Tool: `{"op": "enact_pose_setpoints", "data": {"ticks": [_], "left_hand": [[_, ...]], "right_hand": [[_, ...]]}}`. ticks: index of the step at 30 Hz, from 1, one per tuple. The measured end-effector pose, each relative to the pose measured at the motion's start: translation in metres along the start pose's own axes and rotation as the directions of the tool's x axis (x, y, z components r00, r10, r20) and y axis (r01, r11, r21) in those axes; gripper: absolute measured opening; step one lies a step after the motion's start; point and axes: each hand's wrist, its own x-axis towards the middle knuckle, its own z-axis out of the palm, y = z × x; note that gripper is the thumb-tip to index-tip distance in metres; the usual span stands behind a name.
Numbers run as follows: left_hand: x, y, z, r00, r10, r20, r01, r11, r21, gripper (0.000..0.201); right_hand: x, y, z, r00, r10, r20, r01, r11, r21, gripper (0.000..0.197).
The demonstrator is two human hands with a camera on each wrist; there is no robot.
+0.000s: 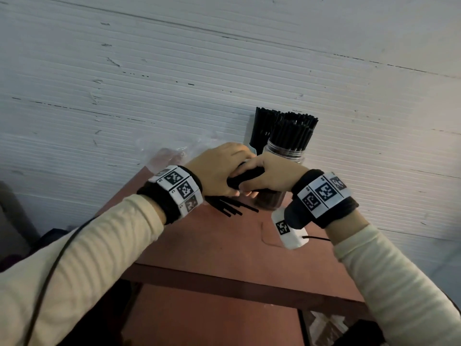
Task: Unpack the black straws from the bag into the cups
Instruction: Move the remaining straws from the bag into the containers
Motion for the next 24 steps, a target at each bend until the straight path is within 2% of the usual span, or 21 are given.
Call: {"op": "enact_pose_setpoints", "data": {"ticks": [3, 6, 8, 13, 15, 16, 18, 20, 22, 24], "left_hand": [[0.004, 0.008, 0.003, 1.000, 0.000, 0.012, 0.001, 0.996, -0.084, 0.063], [0.008, 0.008, 0.005, 0.996, -0.075, 0.050, 0.084, 0.977, -0.198, 0.065], [0.011, 0.007, 0.007, 0.992, -0.115, 0.052, 0.122, 0.979, -0.164, 0.056], [0.020, 0.009, 0.005, 0.970, -0.216, 0.114, 0.224, 0.972, -0.064, 0.018], [0.021, 0.008, 0.004, 0.961, -0.251, 0.119, 0.265, 0.957, -0.118, 0.015], [0.020, 0.007, 0.005, 0.958, -0.261, 0.120, 0.280, 0.943, -0.179, 0.020], [0.019, 0.006, 0.005, 0.953, -0.282, 0.107, 0.301, 0.911, -0.282, 0.033], [0.019, 0.007, 0.002, 0.935, -0.342, 0.088, 0.352, 0.875, -0.334, 0.024], [0.021, 0.011, -0.002, 0.920, -0.387, 0.064, 0.380, 0.840, -0.388, 0.014], [0.023, 0.019, -0.008, 0.915, -0.403, 0.028, 0.372, 0.813, -0.448, 0.013]], "right_hand": [[-0.006, 0.001, -0.002, 1.000, -0.005, -0.020, 0.005, 1.000, 0.004, 0.023], [-0.011, -0.001, -0.003, 1.000, -0.012, -0.022, 0.011, 1.000, -0.026, 0.027], [-0.014, -0.002, -0.004, 0.999, -0.002, -0.032, 0.001, 0.999, -0.043, 0.031], [-0.023, -0.009, -0.008, 0.999, 0.017, -0.037, -0.017, 1.000, -0.005, 0.036], [-0.030, -0.015, -0.012, 0.999, 0.036, -0.014, -0.036, 0.999, 0.014, 0.035], [-0.035, -0.020, -0.016, 0.999, 0.042, -0.015, -0.042, 0.999, 0.015, 0.034], [-0.048, -0.029, -0.026, 0.997, 0.032, -0.072, -0.032, 0.999, 0.008, 0.034], [-0.057, -0.034, -0.037, 0.981, -0.020, -0.195, 0.009, 0.998, -0.056, 0.036], [-0.062, -0.038, -0.042, 0.932, -0.109, -0.346, 0.075, 0.991, -0.111, 0.036], [-0.064, -0.042, -0.042, 0.859, -0.201, -0.472, 0.185, 0.979, -0.081, 0.038]]}}
